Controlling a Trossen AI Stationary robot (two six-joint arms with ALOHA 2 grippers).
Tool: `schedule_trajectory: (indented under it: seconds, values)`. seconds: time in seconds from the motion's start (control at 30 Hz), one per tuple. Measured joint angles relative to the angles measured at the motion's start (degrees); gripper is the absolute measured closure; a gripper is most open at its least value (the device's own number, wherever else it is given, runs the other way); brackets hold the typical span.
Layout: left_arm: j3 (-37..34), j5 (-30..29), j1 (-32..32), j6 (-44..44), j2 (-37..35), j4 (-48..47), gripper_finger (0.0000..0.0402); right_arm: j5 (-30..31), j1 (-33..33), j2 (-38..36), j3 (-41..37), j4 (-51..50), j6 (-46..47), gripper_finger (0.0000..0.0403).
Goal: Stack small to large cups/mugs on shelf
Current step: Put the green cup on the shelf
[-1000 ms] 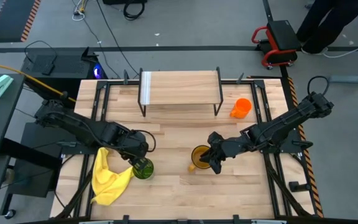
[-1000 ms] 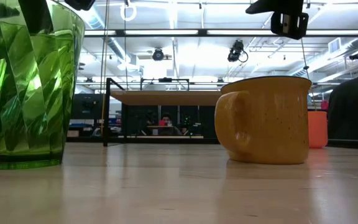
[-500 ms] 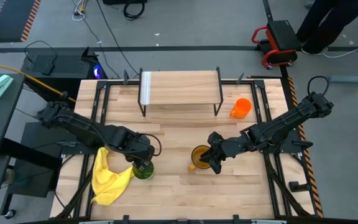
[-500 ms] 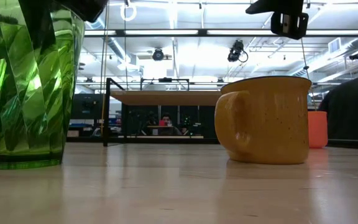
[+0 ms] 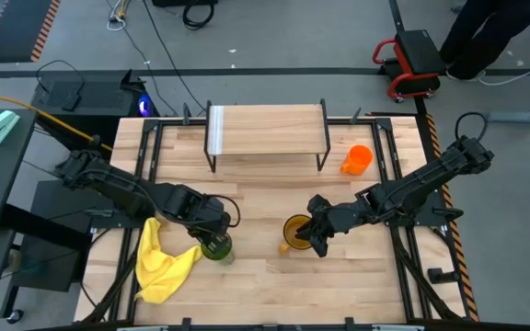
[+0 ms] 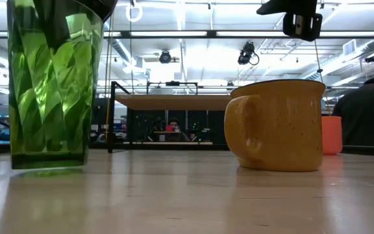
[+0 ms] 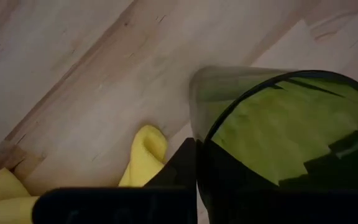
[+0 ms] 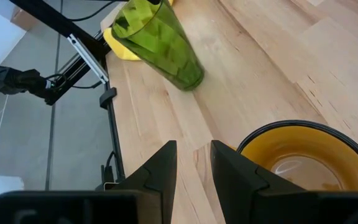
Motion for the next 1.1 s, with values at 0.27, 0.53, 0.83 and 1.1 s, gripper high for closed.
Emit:
schedule_trajectory:
  seconds: [0.27, 0.53, 0.83, 1.1]
  values:
    - [0.78, 0.07, 1.27, 2.71, 0.0, -0.18, 0.039, 0.0, 0.0, 0.0, 0.0, 0.02, 0.0, 0.0298]
    - [8.65, 0.11, 4.52, 8.48, 0.0, -5.04, 0.039, 0.01, 0.0, 0.0, 0.0, 0.01, -0.12, 0.0298]
    - [22.48, -0.1, 13.21, 17.73, 0.0, -20.34, 0.039, 0.01, 0.0, 0.0, 0.0, 0.02, -1.31, 0.0298]
    - [31.8, -1.27, 24.04, 26.94, -0.07, -25.19, 0.039, 0.91, -0.02, 0.0, 0.0, 0.0, -1.34, 0.0298]
